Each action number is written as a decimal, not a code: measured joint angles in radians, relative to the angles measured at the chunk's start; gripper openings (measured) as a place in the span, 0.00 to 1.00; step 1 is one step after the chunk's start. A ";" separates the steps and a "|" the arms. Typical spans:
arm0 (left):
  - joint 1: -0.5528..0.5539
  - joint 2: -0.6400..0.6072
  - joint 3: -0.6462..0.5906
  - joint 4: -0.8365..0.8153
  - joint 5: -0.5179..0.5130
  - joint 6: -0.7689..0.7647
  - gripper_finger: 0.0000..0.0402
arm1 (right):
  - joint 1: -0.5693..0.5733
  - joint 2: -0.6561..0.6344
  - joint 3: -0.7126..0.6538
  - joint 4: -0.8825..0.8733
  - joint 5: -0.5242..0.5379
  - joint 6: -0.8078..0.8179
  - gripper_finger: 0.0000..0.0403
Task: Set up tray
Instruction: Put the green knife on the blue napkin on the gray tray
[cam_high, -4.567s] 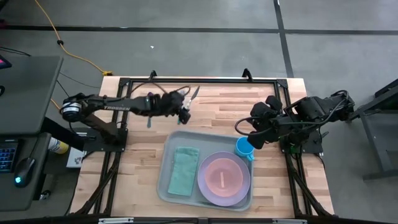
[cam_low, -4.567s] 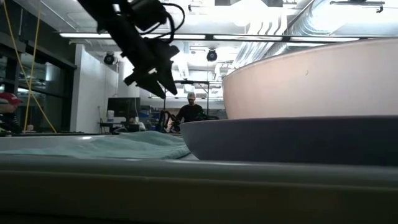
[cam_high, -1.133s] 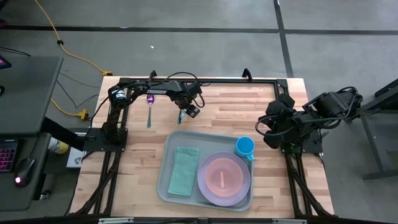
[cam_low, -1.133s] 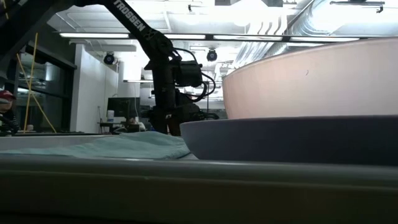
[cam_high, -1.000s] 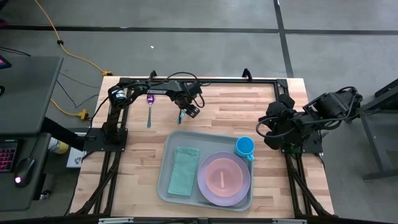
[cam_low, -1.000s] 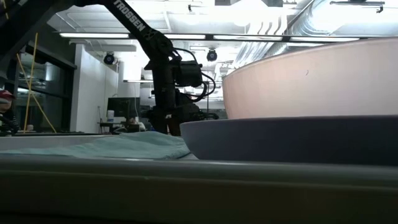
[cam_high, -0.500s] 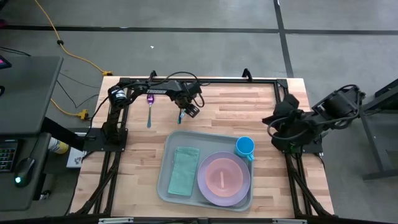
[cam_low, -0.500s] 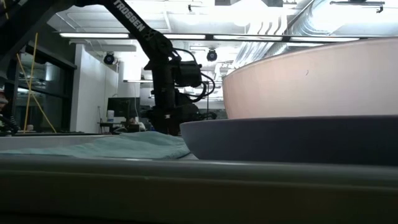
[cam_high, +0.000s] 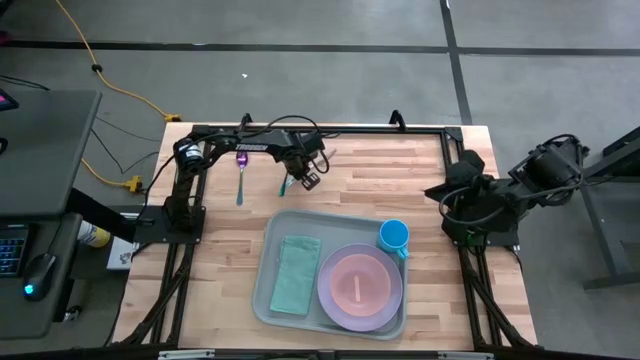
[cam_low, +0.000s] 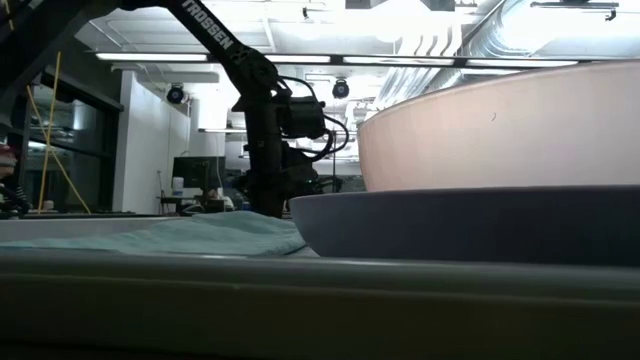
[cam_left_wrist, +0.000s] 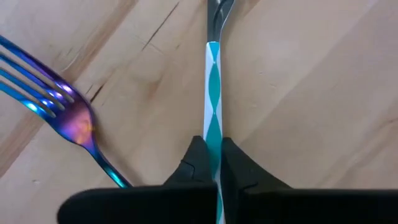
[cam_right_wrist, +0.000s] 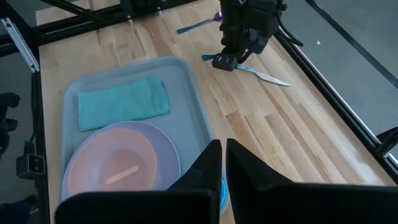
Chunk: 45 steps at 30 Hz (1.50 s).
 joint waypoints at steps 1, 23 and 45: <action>0.000 0.000 0.000 0.000 0.003 0.009 0.07 | 0.000 0.000 0.000 0.000 0.000 0.000 0.00; -0.041 -0.282 -0.003 -0.143 0.155 0.141 0.06 | 0.000 -0.002 0.000 0.000 0.037 -0.021 0.00; -0.523 -0.732 -0.001 -0.218 -0.061 -0.320 0.06 | 0.000 -0.002 0.000 0.000 0.045 -0.070 0.00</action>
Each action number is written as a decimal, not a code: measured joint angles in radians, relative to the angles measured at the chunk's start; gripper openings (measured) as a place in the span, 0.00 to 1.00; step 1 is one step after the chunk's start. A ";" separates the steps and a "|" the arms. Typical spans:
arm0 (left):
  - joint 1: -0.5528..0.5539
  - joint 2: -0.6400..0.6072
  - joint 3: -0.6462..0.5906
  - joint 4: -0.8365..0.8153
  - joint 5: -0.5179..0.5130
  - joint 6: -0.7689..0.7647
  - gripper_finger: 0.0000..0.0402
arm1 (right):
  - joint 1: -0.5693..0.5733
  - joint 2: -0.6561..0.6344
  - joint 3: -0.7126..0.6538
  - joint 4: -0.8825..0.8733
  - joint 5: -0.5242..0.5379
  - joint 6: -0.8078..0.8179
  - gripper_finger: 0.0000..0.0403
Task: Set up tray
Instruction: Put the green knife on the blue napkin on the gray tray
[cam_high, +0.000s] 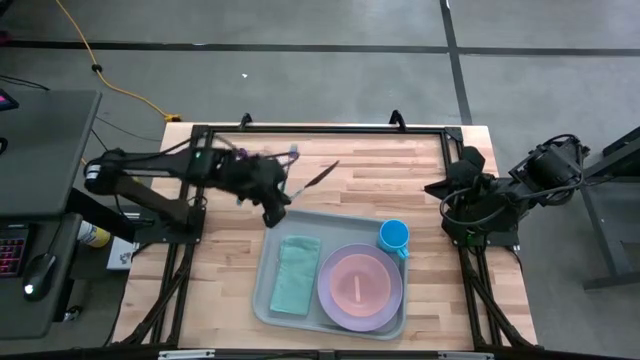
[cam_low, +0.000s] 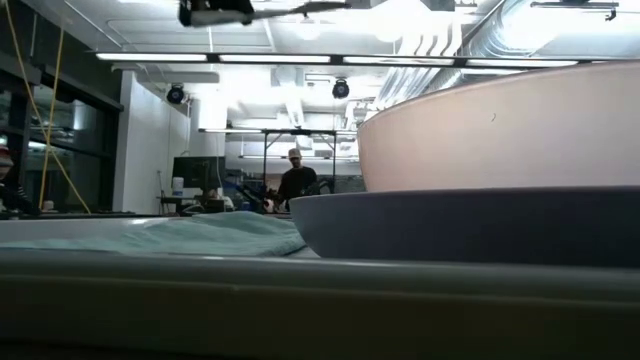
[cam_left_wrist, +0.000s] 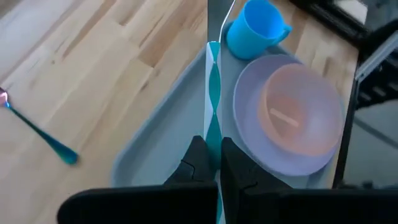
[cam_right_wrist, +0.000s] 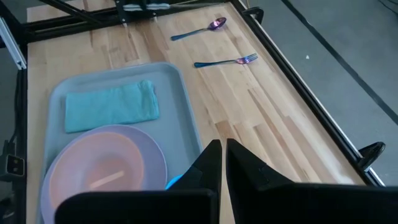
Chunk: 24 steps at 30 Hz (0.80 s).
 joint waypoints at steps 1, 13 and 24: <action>-0.030 0.000 0.000 0.000 -0.033 -0.036 0.06 | 0.000 0.000 0.000 0.000 0.003 -0.001 0.00; -0.345 0.049 0.000 -0.166 -0.374 -0.591 0.06 | 0.000 0.000 0.000 0.000 0.006 -0.008 0.00; -0.482 0.178 0.000 -0.230 -0.430 -0.918 0.06 | 0.000 0.000 0.000 0.000 0.009 0.021 0.00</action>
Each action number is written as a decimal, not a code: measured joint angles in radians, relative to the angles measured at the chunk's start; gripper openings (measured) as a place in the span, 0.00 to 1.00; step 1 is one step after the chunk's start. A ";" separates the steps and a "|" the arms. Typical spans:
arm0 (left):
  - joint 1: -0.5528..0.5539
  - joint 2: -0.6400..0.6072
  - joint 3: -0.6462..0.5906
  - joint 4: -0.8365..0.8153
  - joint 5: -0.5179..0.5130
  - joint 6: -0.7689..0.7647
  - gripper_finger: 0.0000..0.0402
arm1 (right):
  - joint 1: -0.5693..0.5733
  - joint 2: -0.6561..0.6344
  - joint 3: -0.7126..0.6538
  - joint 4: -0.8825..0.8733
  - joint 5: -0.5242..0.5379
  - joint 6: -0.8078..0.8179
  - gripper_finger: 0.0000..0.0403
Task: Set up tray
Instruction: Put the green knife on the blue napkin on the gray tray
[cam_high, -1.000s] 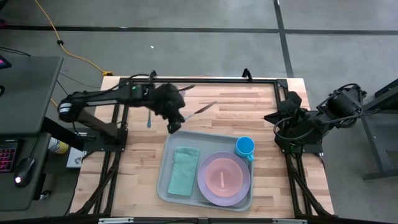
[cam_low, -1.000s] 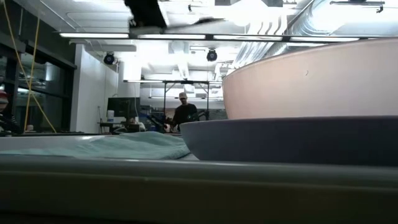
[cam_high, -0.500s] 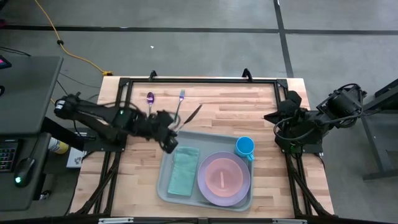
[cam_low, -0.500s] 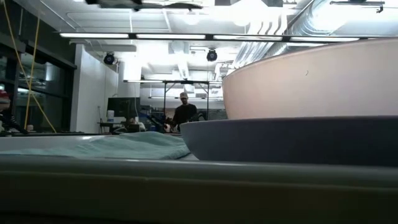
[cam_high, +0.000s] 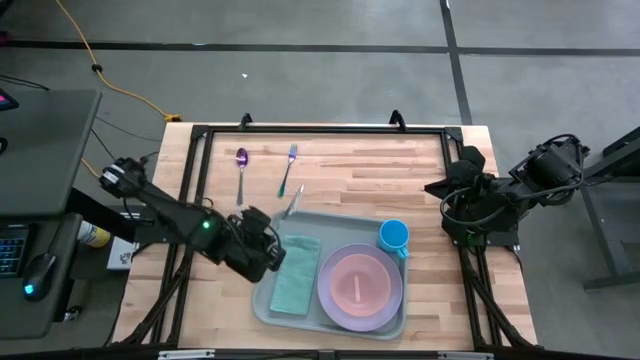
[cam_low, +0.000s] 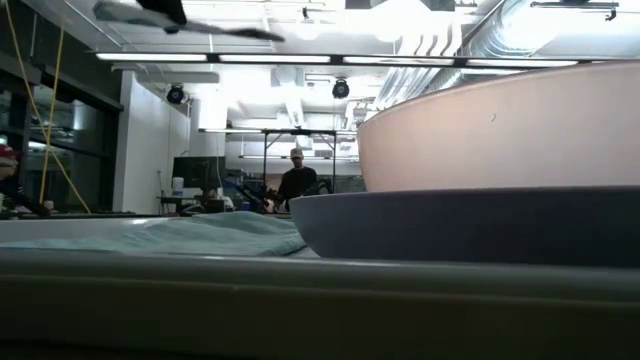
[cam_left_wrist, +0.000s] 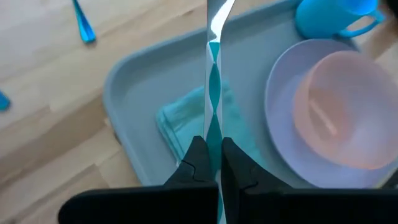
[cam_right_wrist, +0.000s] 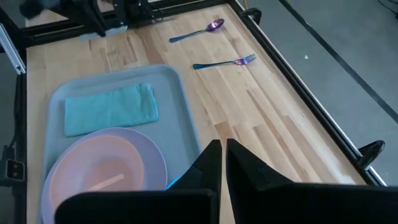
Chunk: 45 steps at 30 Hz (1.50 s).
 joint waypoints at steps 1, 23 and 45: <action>-0.006 0.015 0.000 0.001 0.003 -0.015 0.06 | 0.000 0.000 0.000 0.000 0.001 0.005 0.00; -0.017 0.312 0.001 0.231 0.143 -0.176 0.06 | -0.001 -0.013 0.000 0.000 -0.072 -0.044 0.00; 0.023 0.420 0.054 0.226 0.288 -0.203 0.06 | 0.000 -0.132 0.000 0.000 -0.175 -0.162 0.00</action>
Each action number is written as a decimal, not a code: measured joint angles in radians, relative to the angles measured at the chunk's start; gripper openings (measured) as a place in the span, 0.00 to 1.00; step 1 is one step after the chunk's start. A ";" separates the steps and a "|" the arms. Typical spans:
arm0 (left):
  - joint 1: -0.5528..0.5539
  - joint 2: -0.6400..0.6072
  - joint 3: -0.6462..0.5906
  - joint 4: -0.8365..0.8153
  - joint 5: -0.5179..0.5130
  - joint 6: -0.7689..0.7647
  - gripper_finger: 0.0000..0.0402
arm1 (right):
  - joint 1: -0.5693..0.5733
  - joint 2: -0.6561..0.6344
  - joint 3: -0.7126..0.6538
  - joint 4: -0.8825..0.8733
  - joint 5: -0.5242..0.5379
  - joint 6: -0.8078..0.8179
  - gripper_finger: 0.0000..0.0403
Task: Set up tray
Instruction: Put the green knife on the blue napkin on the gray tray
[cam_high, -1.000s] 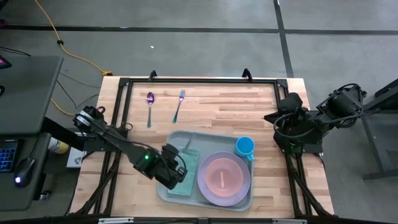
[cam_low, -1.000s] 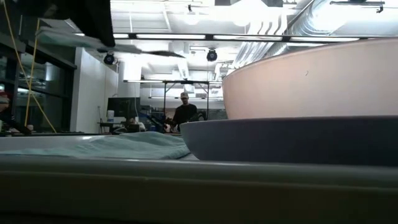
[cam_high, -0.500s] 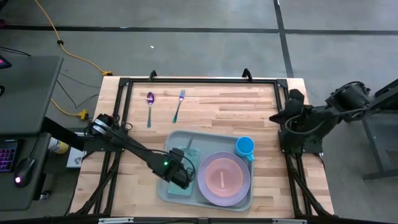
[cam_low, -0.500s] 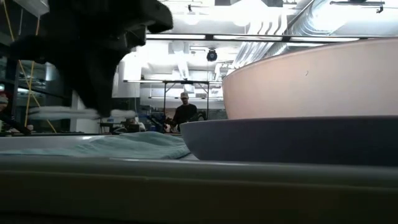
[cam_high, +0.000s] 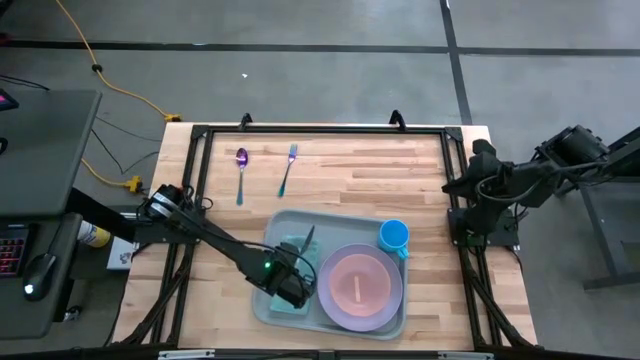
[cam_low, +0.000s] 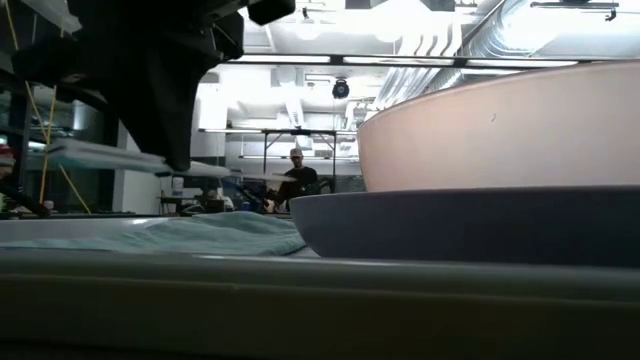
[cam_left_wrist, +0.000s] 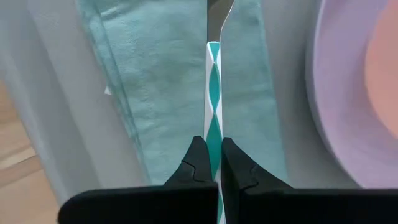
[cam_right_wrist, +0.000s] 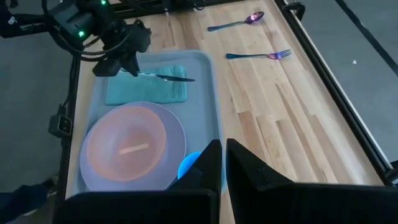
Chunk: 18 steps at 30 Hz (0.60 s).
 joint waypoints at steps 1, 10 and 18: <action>0.000 0.000 0.000 0.007 0.000 0.000 0.06 | 0.000 0.000 0.000 0.000 -0.001 -0.001 0.00; 0.000 0.074 0.054 0.062 0.014 -0.002 0.06 | 0.000 0.000 0.000 0.000 -0.015 -0.003 0.00; 0.000 0.181 0.185 -0.016 0.056 -0.007 0.06 | 0.000 0.000 0.000 0.000 -0.037 -0.017 0.00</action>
